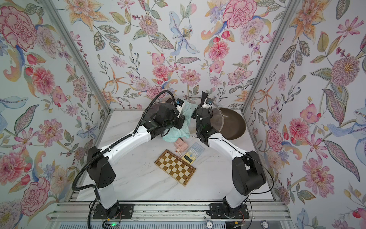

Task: Wipe the pot lid with a cloth
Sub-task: Wipe the pot lid.

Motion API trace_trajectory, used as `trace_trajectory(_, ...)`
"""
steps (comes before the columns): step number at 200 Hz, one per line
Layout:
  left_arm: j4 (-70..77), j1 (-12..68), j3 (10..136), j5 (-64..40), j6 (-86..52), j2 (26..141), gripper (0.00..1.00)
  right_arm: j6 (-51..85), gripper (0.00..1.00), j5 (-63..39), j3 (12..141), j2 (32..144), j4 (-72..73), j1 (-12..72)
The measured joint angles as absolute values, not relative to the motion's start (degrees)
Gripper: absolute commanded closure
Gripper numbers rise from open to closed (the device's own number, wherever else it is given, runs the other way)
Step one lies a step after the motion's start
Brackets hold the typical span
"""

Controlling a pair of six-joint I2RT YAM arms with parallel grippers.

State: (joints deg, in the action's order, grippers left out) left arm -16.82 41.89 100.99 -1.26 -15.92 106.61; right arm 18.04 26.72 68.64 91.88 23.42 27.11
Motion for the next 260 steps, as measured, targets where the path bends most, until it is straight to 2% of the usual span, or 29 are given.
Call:
trace_trajectory(34,-18.5,38.6,106.3,-1.0,-14.5,106.9,1.0,9.4,1.0,18.5,66.5,83.1,18.9,28.8)
trace_trajectory(65,-20.2,36.9,116.0,-0.2,-12.4,110.5,1.0,2.8,1.0,16.2,65.5,75.9,15.6,34.5)
trace_trajectory(97,-21.0,36.4,123.2,-0.2,-12.2,114.9,1.0,-0.5,1.0,15.8,64.4,74.3,15.2,38.9)
trace_trajectory(131,-21.6,36.3,123.9,-0.2,-12.4,116.7,1.0,-1.3,1.0,16.0,63.5,74.7,15.0,38.1)
trace_trajectory(159,-20.7,36.3,120.1,-1.8,-12.5,115.2,1.0,-0.2,1.0,16.0,63.5,76.0,15.9,36.7)
trace_trajectory(182,-18.3,36.4,113.1,-4.5,-13.5,112.3,1.0,5.7,1.0,16.6,63.5,79.4,17.9,32.4)
trace_trajectory(224,-14.9,39.9,101.4,-8.6,-16.1,108.3,1.0,15.6,1.0,26.3,66.3,88.9,19.4,27.2)
trace_trajectory(260,-13.7,41.3,98.3,-10.8,-16.3,106.8,1.0,19.4,1.0,31.5,66.4,90.4,19.2,27.1)
